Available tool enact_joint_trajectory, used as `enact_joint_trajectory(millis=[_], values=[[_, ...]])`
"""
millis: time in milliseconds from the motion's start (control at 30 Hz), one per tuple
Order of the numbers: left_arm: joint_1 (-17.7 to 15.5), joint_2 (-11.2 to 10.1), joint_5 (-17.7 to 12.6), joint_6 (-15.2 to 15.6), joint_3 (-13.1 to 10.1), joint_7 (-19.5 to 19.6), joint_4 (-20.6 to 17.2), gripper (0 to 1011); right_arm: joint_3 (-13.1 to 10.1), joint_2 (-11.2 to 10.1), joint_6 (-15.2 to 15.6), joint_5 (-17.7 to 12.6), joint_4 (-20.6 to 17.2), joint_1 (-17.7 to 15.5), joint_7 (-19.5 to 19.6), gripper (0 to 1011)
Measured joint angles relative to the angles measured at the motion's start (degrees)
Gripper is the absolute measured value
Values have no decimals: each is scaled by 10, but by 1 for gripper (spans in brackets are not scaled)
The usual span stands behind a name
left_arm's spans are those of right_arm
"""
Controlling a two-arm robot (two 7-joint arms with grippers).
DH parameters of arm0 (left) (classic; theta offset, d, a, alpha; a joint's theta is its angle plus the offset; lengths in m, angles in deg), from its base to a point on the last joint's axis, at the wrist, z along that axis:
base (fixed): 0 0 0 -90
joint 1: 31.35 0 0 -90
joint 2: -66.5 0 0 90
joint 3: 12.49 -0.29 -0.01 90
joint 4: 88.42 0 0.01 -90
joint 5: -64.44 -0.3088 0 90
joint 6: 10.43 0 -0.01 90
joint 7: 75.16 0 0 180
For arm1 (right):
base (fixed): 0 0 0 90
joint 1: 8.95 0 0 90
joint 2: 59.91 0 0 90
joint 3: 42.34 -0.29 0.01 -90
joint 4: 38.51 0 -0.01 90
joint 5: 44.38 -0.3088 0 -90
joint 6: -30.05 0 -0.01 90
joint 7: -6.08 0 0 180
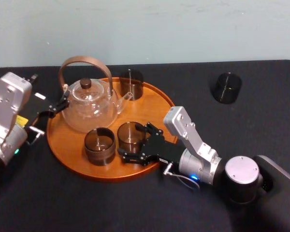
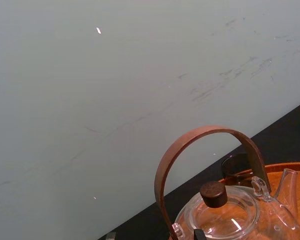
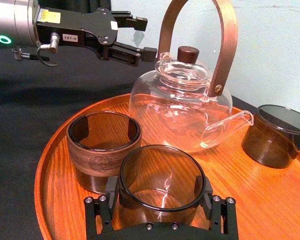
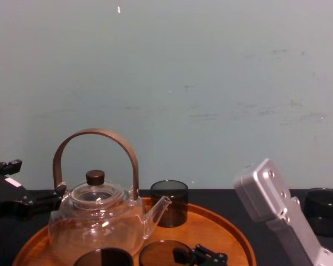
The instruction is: Pick up the glass from the table and place it on the tray.
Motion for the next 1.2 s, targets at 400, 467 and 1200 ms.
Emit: enact_joint_trajectory(millis=[400, 467, 1200], values=[[0, 0, 0, 0, 0, 0, 0, 1010, -4, -11, 10, -8, -28, -10, -5, 1002], [0, 0, 0, 0, 0, 0, 0, 1009, -4, -17, 14, -8, -41, -15, -4, 1002], [0, 0, 0, 0, 0, 0, 0, 1010, -23, -69, 76, -1, -145, -66, 27, 1002]])
